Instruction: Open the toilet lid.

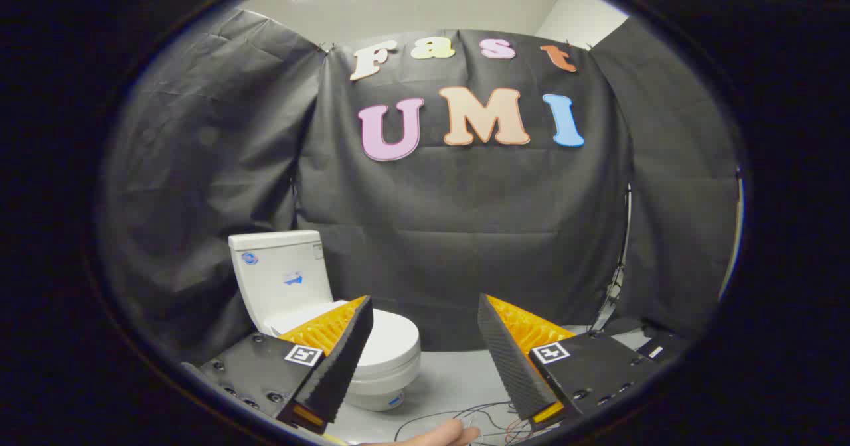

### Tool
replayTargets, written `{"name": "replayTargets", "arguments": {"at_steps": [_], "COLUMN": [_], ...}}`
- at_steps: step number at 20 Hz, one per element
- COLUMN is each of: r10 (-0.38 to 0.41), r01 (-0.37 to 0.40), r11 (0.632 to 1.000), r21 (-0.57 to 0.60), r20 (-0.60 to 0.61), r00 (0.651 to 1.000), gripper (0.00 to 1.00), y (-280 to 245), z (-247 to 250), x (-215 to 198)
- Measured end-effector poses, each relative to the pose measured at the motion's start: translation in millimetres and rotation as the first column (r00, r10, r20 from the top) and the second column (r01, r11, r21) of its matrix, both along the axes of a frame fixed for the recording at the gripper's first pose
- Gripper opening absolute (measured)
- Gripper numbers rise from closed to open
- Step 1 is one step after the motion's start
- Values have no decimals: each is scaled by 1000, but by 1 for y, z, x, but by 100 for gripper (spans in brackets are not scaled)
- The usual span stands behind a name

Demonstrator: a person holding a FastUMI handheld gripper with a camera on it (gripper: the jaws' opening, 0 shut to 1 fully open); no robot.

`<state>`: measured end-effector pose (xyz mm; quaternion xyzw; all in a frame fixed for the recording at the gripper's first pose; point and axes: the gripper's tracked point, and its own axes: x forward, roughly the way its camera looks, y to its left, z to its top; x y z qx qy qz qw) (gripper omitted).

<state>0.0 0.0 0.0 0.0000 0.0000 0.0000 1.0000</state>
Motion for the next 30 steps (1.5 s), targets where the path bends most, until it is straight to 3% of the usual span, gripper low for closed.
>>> {"name": "replayTargets", "arguments": {"at_steps": [3,6,9,12,17,26,30], "r10": [53,-8,-61,-123,-186,-185,-166], "r01": [-58,3,51,119,181,180,165], "r11": [997,999,993,984,974,973,967], "r21": [55,51,105,132,139,147,195], "r20": [85,105,97,26,20,18,-13], "r00": [995,994,993,992,982,983,986], "gripper": [98,98,98,99,99,99,99], "y": [24,51,96,125,127,130,142], "z": [27,32,16,-30,-52,-65,-96], "x": [48,69,56,25,-5,-3,10]}}
